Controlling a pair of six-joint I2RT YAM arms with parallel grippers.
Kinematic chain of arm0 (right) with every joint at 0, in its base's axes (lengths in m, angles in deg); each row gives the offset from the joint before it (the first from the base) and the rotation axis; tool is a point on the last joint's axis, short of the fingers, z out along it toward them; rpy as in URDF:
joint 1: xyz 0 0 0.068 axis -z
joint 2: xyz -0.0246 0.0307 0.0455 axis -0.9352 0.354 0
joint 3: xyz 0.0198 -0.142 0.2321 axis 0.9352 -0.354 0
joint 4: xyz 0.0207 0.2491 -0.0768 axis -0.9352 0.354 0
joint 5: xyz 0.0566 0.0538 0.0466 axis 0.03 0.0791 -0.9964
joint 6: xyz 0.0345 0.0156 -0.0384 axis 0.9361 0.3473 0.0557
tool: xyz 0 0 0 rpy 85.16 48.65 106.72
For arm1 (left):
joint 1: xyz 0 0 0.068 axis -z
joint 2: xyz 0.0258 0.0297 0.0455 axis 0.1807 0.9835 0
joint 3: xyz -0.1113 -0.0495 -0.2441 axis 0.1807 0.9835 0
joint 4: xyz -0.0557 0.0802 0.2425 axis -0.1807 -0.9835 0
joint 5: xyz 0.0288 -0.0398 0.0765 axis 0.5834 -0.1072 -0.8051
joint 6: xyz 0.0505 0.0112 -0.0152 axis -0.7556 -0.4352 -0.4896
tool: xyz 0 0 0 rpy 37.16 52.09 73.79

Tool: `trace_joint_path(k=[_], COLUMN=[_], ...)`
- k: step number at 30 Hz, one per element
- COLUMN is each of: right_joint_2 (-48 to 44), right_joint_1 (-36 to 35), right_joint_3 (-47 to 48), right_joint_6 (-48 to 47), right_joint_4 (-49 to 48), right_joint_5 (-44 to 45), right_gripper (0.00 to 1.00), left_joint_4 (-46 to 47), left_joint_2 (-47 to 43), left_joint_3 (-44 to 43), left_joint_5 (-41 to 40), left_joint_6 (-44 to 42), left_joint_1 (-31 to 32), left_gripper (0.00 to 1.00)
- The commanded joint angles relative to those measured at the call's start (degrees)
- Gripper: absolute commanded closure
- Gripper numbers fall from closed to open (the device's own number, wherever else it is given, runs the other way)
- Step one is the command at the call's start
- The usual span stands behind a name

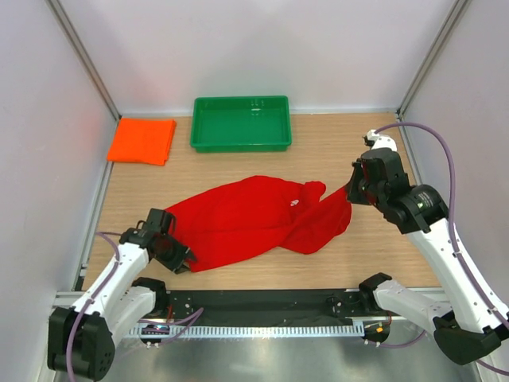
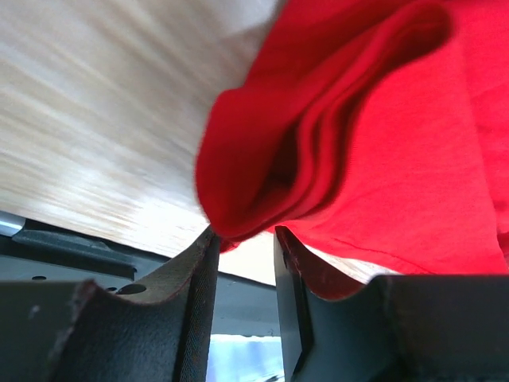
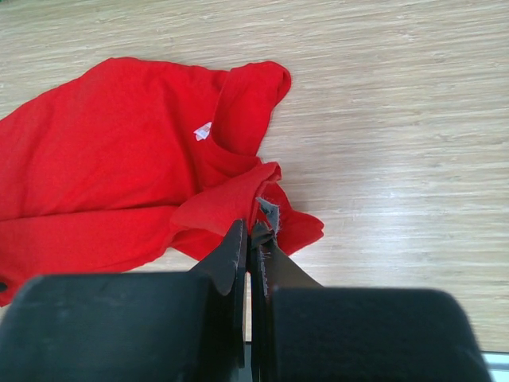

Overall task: Fold and stack the t-shirts
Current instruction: Flatten the tshirt out

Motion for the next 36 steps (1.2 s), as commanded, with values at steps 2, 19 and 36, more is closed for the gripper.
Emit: trace_joint_path(k=[2,19,36], right_joint_2=[-0.4,-0.4,-0.9], right_joint_1=[-0.1,-0.2,-0.1], right_joint_3=[-0.5,-0.6,-1.1], right_joint_6=[-0.2,0.8,1.5], right_joint_4=[-3.6,-3.6,-4.0], right_joint_5=[-0.5,-1.1,-1.7], right_gripper=[0.99,0.99,0.99], left_joint_4=[-2.0,-1.7,3.7], left_joint_2=[-2.9,0.1,4.3], left_joint_3=[2.9,0.0,2.3], left_joint_5=[1.3,-5.2,-2.5], left_joint_6=[3.3,-0.7,-2.0], left_joint_1=[-0.1,0.0,0.0], left_gripper=[0.66,0.53,0.55])
